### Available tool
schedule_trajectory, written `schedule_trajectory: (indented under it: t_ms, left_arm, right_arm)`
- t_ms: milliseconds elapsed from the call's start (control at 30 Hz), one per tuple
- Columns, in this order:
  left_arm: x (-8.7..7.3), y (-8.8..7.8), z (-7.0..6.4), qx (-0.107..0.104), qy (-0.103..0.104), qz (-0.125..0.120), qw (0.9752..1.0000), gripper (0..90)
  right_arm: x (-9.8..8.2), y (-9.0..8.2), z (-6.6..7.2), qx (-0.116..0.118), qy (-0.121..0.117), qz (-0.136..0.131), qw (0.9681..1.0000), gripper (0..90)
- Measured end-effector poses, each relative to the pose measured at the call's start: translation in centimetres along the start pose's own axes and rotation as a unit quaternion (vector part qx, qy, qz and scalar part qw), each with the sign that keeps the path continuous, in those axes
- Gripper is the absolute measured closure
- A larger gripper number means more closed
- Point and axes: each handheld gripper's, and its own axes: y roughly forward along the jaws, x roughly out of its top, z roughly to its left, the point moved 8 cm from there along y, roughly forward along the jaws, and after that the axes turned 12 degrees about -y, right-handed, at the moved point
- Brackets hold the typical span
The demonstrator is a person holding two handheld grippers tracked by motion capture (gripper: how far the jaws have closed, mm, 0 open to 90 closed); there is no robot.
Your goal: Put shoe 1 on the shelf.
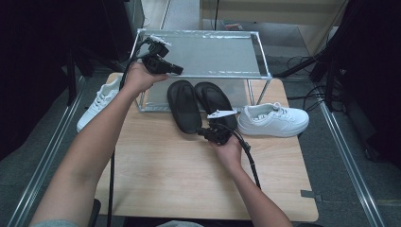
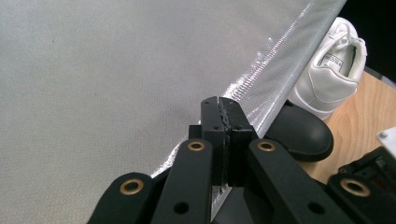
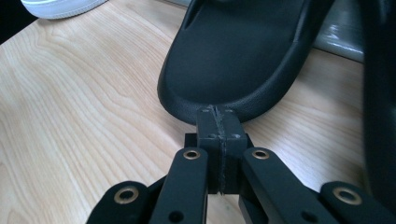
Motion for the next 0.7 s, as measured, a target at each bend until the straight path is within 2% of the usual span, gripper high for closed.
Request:
schedule_trajectory:
  t_ms: [200,400,567,700]
  left_arm:
    - [0.0,0.0,0.0,0.001,0.001,0.000,1.0000,90.0]
    - [0.0,0.0,0.0,-0.003,-0.004,-0.001,1.0000,90.0]
    - [0.0,0.0,-0.1,0.002,0.001,0.002,1.0000,90.0]
    - [0.0,0.0,0.0,-0.002,-0.005,0.002,1.0000,90.0]
  right_arm:
    - [0.9,1.3,0.3,-0.004,-0.006,0.004,1.0000,90.0]
    - [2.2,2.8,0.1,-0.019,-0.007,0.006,0.9998,90.0]
    - [3.2,4.2,-0.2,-0.021,0.006,0.003,0.9998,90.0]
    - [4.0,5.1,-0.5,-0.021,0.017,0.002,0.9996,90.0]
